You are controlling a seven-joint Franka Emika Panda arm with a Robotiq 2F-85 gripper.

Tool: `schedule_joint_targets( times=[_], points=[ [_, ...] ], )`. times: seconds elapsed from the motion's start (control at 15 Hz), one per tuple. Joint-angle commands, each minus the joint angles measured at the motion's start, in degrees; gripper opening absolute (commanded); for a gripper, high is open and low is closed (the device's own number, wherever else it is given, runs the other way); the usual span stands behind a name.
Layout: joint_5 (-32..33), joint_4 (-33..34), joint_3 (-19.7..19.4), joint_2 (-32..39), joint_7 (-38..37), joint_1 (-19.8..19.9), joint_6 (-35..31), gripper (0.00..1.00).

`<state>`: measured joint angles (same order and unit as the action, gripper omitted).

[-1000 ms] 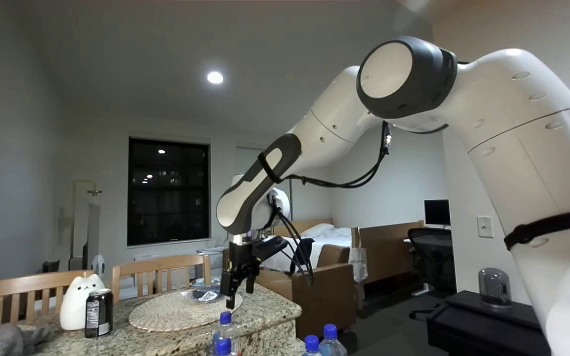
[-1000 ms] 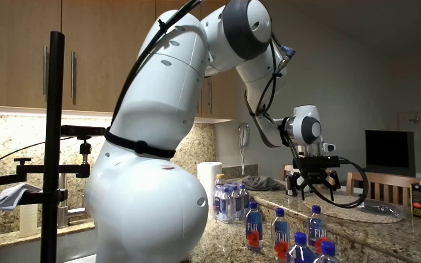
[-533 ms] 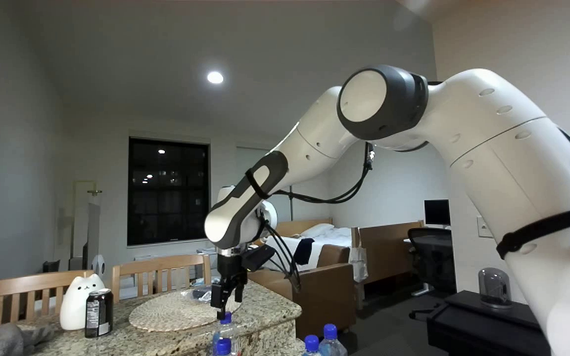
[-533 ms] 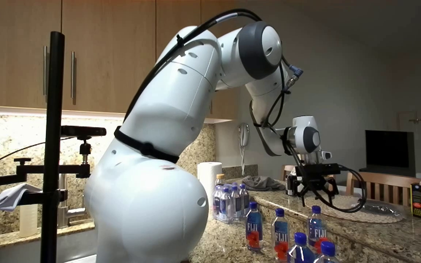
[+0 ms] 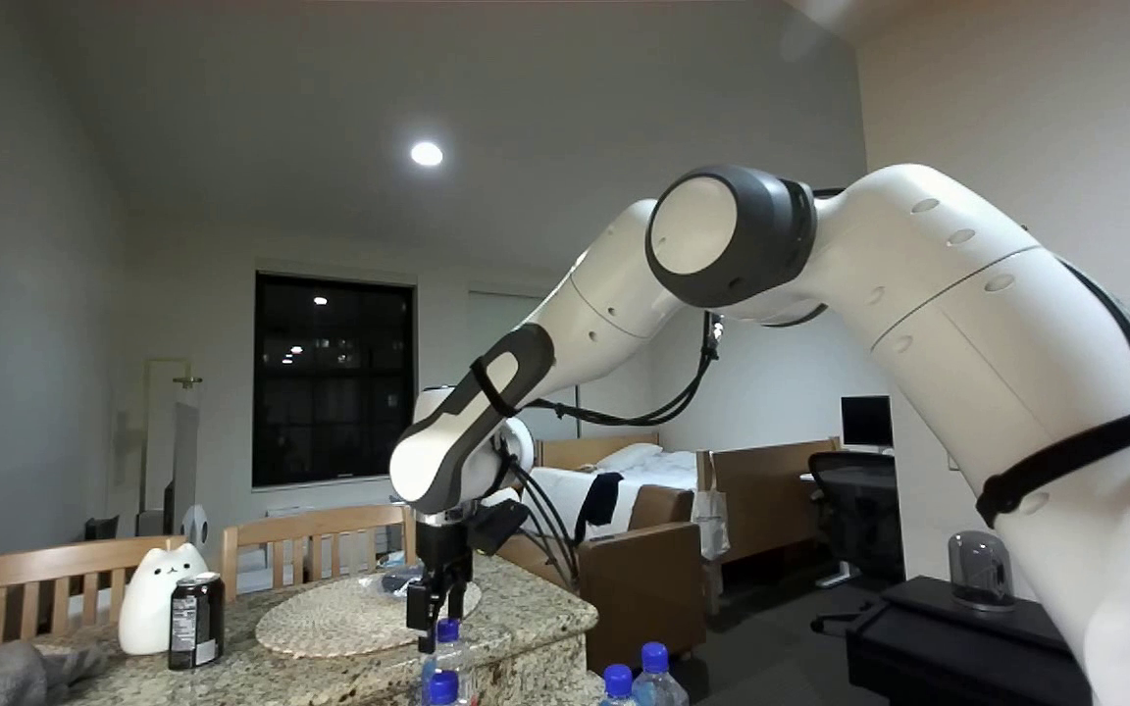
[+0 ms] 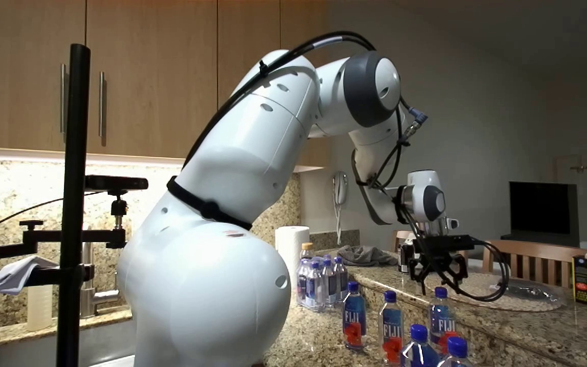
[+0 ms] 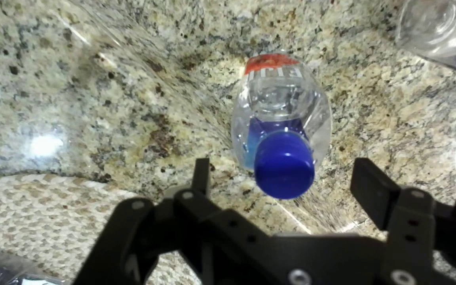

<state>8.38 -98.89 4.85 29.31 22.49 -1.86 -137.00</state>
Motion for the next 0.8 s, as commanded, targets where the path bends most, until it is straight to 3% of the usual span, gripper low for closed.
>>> schedule_joint_targets(
  times=[0.0, 0.47, 0.73],
  points=[
    [1.3, 2.1, 0.3, 1.4, 1.8, 0.0, 1.5, 0.61],
    [1.8, 2.6, 0.0, 1.7, 1.1, -0.2, 2.4, 0.14],
    [1.8, 2.8, -0.1, 1.6, 0.9, -0.3, 2.8, 0.14]
  ],
)
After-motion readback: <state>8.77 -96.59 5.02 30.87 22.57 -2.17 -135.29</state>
